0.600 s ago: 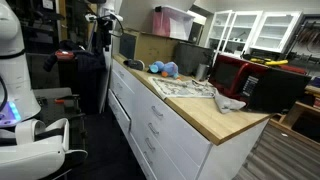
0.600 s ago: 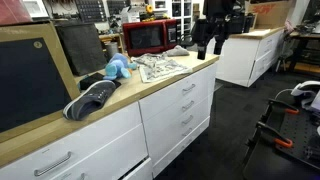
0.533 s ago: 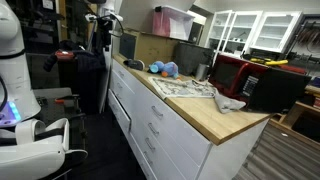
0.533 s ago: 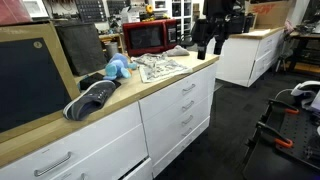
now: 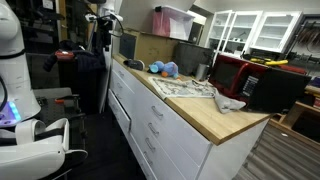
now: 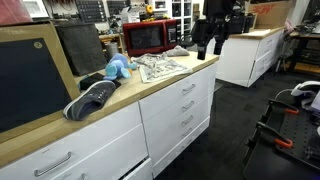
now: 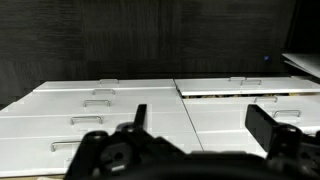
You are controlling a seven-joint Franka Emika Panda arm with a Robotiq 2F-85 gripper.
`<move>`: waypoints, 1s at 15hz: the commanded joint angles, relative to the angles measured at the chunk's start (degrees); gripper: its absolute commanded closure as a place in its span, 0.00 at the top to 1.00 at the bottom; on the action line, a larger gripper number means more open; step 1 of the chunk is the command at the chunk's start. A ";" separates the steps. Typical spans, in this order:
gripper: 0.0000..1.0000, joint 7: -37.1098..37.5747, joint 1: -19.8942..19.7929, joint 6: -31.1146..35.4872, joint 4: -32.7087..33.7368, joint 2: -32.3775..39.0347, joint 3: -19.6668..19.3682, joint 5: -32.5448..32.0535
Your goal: Pull open the top drawer
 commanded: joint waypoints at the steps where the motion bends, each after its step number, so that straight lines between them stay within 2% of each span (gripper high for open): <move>1: 1.00 0.20 0.55 -0.08 0.05 0.04 -0.56 -0.30; 4: 1.00 2.46 -1.13 2.02 -0.96 0.41 -1.33 -0.31; 9: 1.00 9.41 -8.33 9.86 -4.49 2.98 -4.43 -2.81; 15: 1.00 20.17 -17.17 21.66 -3.75 13.04 -7.73 -7.98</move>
